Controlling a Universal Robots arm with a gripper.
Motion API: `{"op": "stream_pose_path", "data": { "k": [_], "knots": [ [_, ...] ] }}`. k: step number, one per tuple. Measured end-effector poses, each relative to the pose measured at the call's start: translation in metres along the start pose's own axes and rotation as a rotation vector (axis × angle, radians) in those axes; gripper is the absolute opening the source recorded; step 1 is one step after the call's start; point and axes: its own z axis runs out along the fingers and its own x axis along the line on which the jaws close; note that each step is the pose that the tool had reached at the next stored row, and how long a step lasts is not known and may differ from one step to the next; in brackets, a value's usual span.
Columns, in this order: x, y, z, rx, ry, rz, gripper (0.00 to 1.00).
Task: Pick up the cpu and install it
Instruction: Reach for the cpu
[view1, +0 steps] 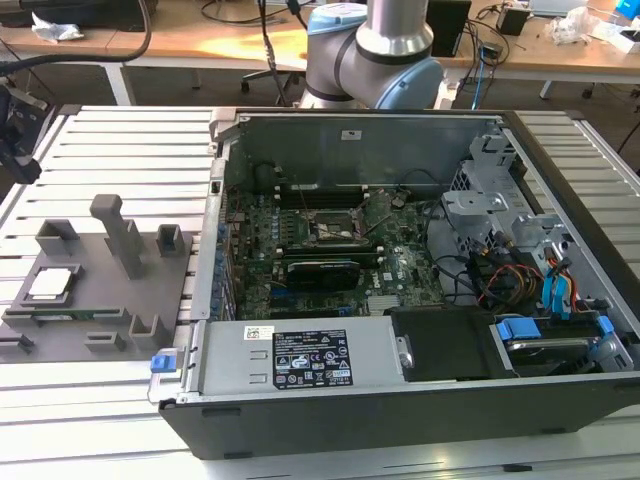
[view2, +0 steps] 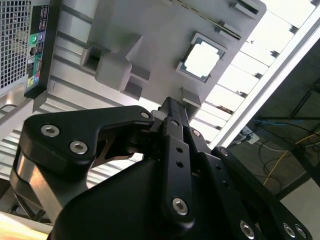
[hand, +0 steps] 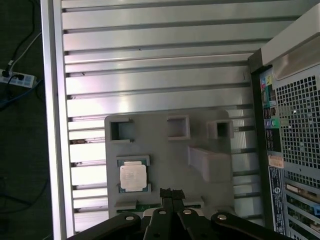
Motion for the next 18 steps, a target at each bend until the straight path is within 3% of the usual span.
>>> {"op": "stream_pose_path", "data": {
  "k": [5,13,18],
  "knots": [
    [0.0076,-0.0008,0.0051,-0.0001,-0.0001,0.0,0.11],
    [0.0103,-0.0029,0.0253,0.0,0.0,0.0,0.11],
    [0.0107,-0.0031,0.0278,0.0001,0.0001,0.0,0.11]
  ]
}}
